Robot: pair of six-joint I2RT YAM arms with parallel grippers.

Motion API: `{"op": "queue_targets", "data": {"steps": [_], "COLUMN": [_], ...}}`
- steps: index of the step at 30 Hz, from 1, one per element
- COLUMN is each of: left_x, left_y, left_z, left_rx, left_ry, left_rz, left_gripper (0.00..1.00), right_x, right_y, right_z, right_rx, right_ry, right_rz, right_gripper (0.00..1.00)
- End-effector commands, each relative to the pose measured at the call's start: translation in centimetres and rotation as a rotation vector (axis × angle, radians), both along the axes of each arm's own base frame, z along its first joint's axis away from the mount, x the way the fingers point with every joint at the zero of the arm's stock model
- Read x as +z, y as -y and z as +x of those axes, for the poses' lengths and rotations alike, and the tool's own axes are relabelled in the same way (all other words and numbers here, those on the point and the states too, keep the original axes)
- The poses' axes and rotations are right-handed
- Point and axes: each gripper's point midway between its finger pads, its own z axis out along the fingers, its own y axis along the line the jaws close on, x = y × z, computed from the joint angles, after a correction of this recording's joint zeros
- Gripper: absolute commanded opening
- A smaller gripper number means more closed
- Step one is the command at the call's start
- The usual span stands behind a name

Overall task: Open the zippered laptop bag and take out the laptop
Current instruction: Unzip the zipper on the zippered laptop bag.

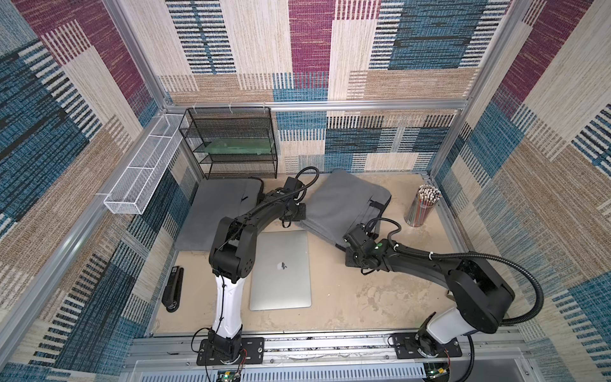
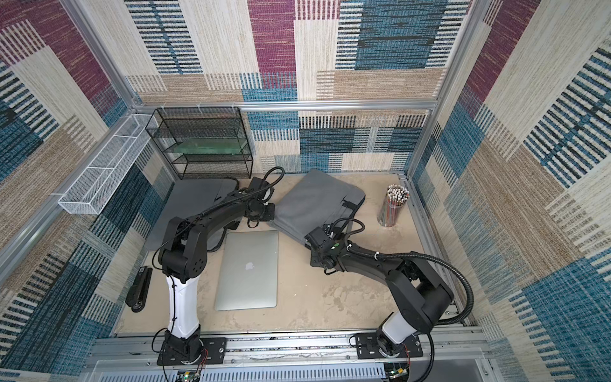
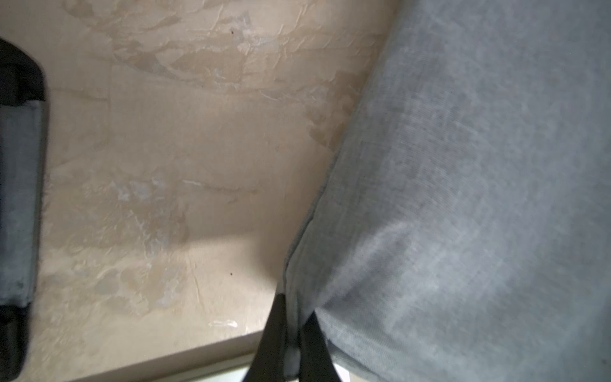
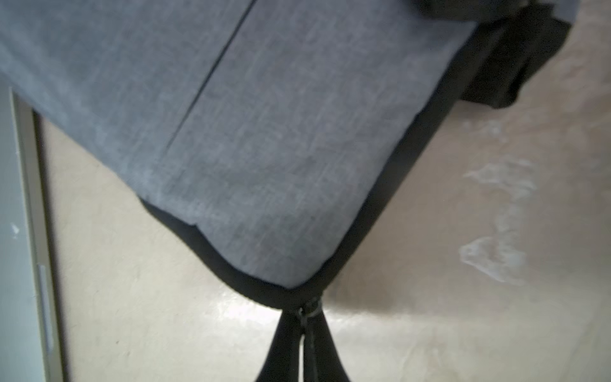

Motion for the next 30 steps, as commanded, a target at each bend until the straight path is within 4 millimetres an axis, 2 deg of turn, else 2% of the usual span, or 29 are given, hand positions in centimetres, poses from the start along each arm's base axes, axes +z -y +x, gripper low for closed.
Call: {"op": "queue_targets", "data": {"steps": [1, 5, 7, 11, 18, 24, 30], "left_x": [1.6, 3.0, 3.4, 3.6, 3.8, 4.3, 3.0], "left_y": [-0.2, -1.3, -1.7, -1.3, 0.7, 3.5, 6.2], "left_z": [1.8, 0.7, -0.4, -3.4, -7.7, -9.2, -10.0], "left_rx": [0.041, 0.078, 0.100, 0.125, 0.143, 0.130, 0.095], "left_ry": [0.047, 0.058, 0.045, -0.003, -0.070, -0.113, -0.179], "left_rz": [-0.058, -0.077, -0.082, -0.186, -0.419, -0.577, -0.607], "left_gripper": [0.29, 0.65, 0.71, 0.74, 0.75, 0.75, 0.76], "right_x": [0.0, -0.4, -0.4, 0.4, 3.9, 5.4, 6.7], "right_y": [-2.7, -5.1, -6.0, -8.0, -9.6, -10.2, -10.3], "right_z": [-0.2, -0.2, 0.1, 0.8, 2.1, 2.5, 2.4], "right_rx": [0.033, 0.076, 0.088, 0.111, 0.131, 0.149, 0.159], "right_ry": [-0.020, -0.030, -0.033, -0.021, 0.062, 0.108, 0.150], "right_rz": [0.047, 0.056, 0.063, 0.110, 0.182, 0.221, 0.260], "right_gripper": [0.00, 0.00, 0.00, 0.00, 0.00, 0.00, 0.00]}}
